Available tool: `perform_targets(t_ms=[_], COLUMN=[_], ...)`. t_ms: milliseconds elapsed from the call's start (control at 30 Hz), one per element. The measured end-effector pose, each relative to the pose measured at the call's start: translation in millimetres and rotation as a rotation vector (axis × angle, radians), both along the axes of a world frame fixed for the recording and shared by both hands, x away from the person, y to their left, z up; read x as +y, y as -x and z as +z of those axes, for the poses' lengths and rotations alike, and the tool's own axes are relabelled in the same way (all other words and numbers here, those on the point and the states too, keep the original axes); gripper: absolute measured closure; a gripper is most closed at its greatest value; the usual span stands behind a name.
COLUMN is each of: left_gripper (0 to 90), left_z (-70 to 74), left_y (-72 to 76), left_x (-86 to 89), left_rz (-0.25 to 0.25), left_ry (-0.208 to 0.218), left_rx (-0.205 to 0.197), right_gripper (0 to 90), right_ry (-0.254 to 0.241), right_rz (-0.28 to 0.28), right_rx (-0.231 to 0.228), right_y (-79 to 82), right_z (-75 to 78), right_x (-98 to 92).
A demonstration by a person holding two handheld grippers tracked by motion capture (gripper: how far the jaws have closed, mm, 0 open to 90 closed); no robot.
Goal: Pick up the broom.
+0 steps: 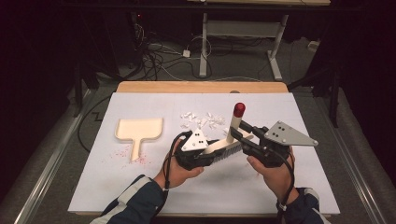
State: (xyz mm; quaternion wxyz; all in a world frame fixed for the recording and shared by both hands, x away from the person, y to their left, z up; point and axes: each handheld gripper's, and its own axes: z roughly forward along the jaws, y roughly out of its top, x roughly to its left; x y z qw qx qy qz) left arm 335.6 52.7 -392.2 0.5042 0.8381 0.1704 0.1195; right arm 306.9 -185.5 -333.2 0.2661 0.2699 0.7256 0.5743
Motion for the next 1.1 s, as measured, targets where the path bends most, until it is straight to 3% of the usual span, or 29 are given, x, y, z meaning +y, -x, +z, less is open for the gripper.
perform_targets(t_ms=[67,200,300,367,433,600,667,733,933,1033,1100], left_gripper=[66.0,66.0,66.0,66.0,65.9,65.9,65.9,65.9,65.9,65.8,65.8], left_z=[-0.4,-1.0,-3.3,-5.1,-6.7,-9.4,-8.2,-6.6,-6.6,-7.2,-8.1], left_y=[-0.2,0.7,3.3,4.5,7.2,14.1,16.3,19.1,26.0,24.7,23.5], left_x=[2.1,8.3,12.4,14.3,15.2,16.9,17.6,18.7,21.1,21.5,21.9], left_rz=[-0.008,-0.042,-0.069,-0.087,-0.112,-0.167,-0.183,-0.204,-0.280,-0.304,-0.317], left_ry=[-0.011,-0.030,-0.053,-0.071,-0.101,-0.153,-0.157,-0.162,-0.148,-0.124,-0.123], left_rx=[-0.001,0.006,0.012,0.016,0.012,0.017,0.020,0.017,0.020,0.037,0.044], right_gripper=[58.7,49.2,47.8,42.7,42.6,40.8,41.2,41.8,46.3,58.5,60.1], right_ry=[0.036,0.116,0.165,0.259,0.310,0.393,0.423,0.458,0.482,0.478,0.470], right_rz=[0.024,0.111,0.200,0.225,0.271,0.368,0.432,0.456,0.549,0.625,0.661], right_rx=[-0.011,0.008,0.059,0.086,0.118,0.171,0.200,0.210,0.223,0.243,0.237], right_y=[0.5,-3.2,-8.4,-11.6,-17.0,-24.9,-24.7,-23.3,-21.6,-20.9,-22.7], right_z=[2.3,1.3,-3.5,-8.6,-15.7,-33.6,-39.6,-44.1,-58.1,-64.2,-66.8], right_x=[-2.8,-13.5,-24.6,-26.6,-28.7,-21.9,-15.4,-9.4,2.5,8.0,8.6])
